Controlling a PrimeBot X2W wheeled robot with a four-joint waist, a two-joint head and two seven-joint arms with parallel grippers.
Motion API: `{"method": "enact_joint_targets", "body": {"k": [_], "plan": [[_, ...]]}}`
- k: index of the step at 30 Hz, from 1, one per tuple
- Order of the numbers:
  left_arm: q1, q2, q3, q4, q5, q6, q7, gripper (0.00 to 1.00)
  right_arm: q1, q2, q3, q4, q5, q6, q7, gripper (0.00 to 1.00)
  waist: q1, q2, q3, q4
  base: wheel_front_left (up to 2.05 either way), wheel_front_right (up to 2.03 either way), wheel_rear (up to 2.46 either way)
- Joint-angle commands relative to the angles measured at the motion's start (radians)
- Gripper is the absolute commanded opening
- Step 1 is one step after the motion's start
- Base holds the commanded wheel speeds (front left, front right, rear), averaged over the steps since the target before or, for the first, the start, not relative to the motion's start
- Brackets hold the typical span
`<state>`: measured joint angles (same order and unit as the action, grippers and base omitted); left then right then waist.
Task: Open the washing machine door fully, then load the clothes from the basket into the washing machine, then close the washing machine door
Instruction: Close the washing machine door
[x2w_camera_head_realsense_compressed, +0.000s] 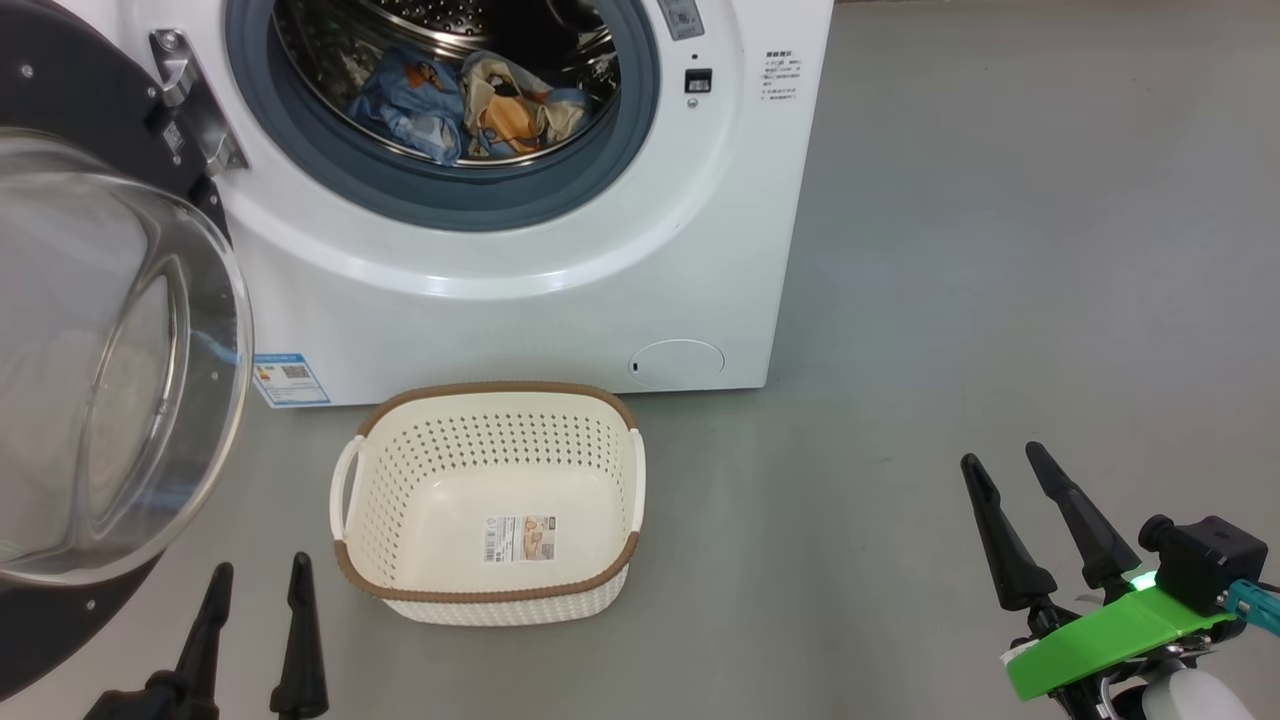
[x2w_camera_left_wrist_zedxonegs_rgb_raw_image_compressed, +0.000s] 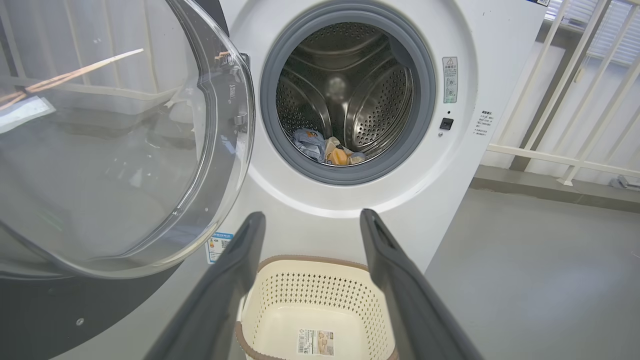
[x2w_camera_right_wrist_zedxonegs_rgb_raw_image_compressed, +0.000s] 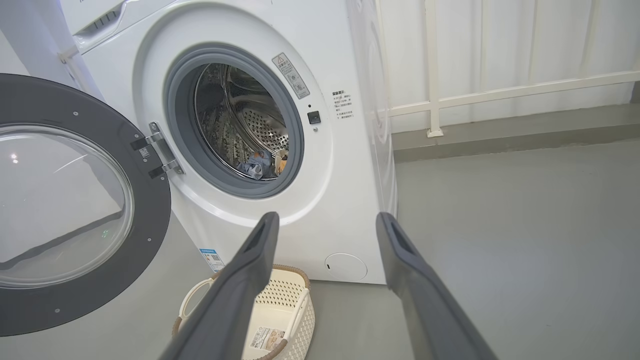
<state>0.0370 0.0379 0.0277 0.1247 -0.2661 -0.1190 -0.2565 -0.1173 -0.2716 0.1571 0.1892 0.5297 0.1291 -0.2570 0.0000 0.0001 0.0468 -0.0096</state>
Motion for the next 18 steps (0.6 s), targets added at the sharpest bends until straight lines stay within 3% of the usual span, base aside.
{"method": "enact_joint_targets", "body": {"k": [1,18], "plan": [[-0.029,0.012,0.030,-0.021,0.006,-0.004,-0.005,1.00,0.007,-0.007,0.021,-0.024,-0.003,0.002,-0.005,1.00,0.0000,-0.0001,0.001,0.000,0.00,0.00,0.00],[-0.034,0.012,0.033,-0.013,0.016,-0.004,-0.005,1.00,0.010,-0.007,0.007,-0.027,-0.004,0.002,-0.005,1.00,0.0000,-0.0001,0.002,0.031,0.00,0.00,0.00]]}}
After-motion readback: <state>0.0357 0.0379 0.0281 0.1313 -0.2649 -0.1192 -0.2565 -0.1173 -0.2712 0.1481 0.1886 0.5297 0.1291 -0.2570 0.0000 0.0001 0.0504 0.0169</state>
